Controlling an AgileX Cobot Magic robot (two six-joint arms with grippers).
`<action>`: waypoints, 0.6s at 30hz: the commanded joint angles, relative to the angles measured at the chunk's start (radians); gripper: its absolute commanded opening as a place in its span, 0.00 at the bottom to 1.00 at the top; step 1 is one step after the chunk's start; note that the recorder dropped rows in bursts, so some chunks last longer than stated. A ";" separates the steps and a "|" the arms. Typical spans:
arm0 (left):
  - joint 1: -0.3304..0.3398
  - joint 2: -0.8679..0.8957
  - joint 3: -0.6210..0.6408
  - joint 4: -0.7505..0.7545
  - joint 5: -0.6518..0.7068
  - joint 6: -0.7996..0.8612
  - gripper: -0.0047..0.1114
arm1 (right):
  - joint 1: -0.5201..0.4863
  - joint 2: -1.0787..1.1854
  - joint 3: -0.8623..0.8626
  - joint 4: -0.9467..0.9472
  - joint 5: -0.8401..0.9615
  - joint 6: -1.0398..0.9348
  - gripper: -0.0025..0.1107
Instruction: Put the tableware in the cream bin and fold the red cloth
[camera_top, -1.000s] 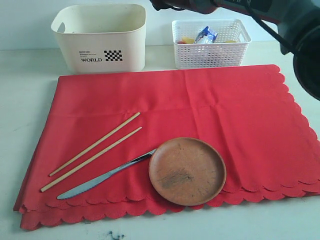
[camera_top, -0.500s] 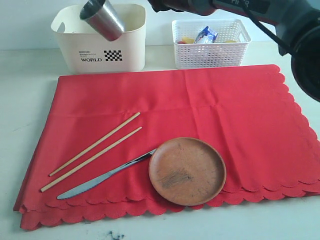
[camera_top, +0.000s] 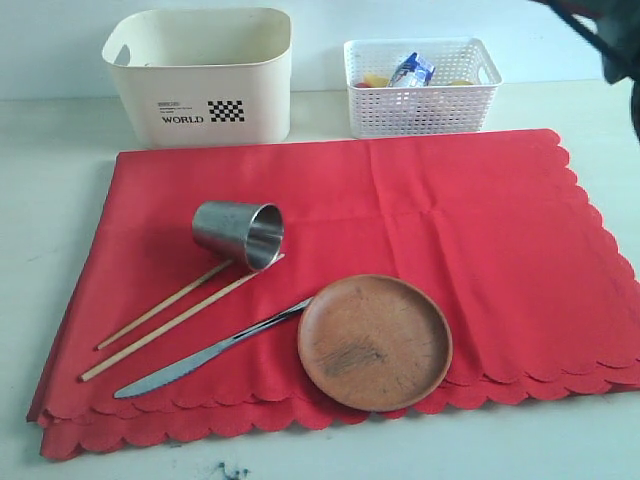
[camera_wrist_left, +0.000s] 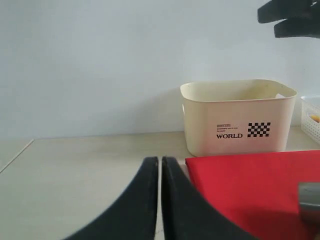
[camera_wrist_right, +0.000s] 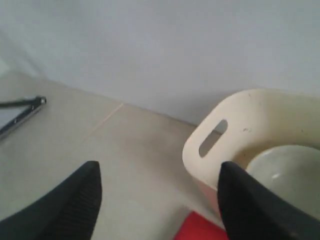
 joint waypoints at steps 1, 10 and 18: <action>-0.004 -0.006 0.000 -0.006 0.001 -0.003 0.08 | -0.027 -0.062 0.001 -0.193 0.261 0.017 0.42; -0.004 -0.006 0.000 -0.006 0.001 -0.003 0.08 | -0.027 -0.170 0.062 -0.545 0.530 0.133 0.02; -0.004 -0.006 0.000 -0.006 0.001 -0.003 0.08 | 0.002 -0.218 0.281 -0.580 0.618 0.159 0.02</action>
